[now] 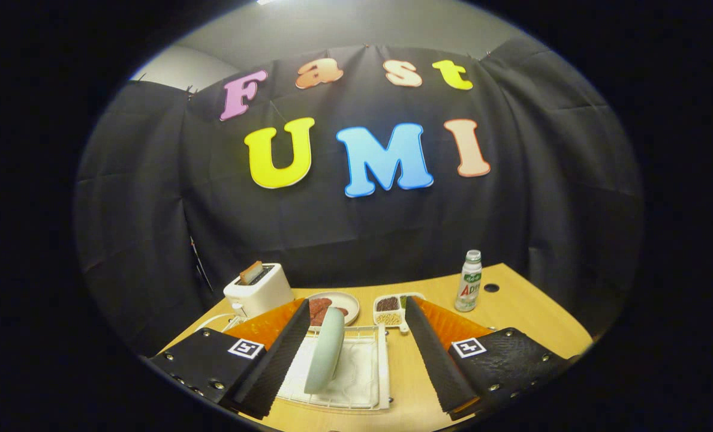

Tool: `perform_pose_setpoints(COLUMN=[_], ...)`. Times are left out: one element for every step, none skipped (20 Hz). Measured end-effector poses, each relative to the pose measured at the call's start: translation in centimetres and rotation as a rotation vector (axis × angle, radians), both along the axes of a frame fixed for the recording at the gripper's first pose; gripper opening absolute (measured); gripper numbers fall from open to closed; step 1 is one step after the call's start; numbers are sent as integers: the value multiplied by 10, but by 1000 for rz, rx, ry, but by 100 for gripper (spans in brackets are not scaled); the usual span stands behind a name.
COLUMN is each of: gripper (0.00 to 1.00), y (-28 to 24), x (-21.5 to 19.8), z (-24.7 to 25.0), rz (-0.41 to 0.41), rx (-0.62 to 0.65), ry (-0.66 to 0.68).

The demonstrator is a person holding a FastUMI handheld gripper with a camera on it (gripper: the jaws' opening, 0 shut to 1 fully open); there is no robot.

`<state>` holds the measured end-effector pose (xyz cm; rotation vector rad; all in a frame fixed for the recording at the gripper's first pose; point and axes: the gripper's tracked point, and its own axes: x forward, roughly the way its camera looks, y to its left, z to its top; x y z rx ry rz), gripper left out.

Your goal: Take the plate from the dish rack, then take the spoon from the basket and place it into the plate.

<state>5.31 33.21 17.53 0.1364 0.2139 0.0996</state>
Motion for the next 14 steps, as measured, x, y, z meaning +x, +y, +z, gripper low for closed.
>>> perform_pose_setpoints(gripper=[98, 98, 98, 98, 98, 98, 98, 98, 98, 98, 96, 94, 93, 83], y=[9, 19, 27, 33, 38, 43, 46, 49, 52, 52, 53, 53, 54, 55], x=[7, 13, 19, 26, 30, 35, 39, 42, 46, 49, 49, 51, 55, 58], z=[-13, -26, -37, -48, -59, -70, -79, -85, -92, -98, -107, -112, -117, -119], rz=[2, 8, 16, 17, 21, 26, 30, 33, 34, 28, 22, 17, 8, 6], rx=[2, 0, -4, -9, -12, -13, -17, -16, -10, -1, 11, 21, 24, 28], ry=[44, 81, 116, 155, 195, 238, 267, 291, 319, 347, 381, 412, 433, 445])
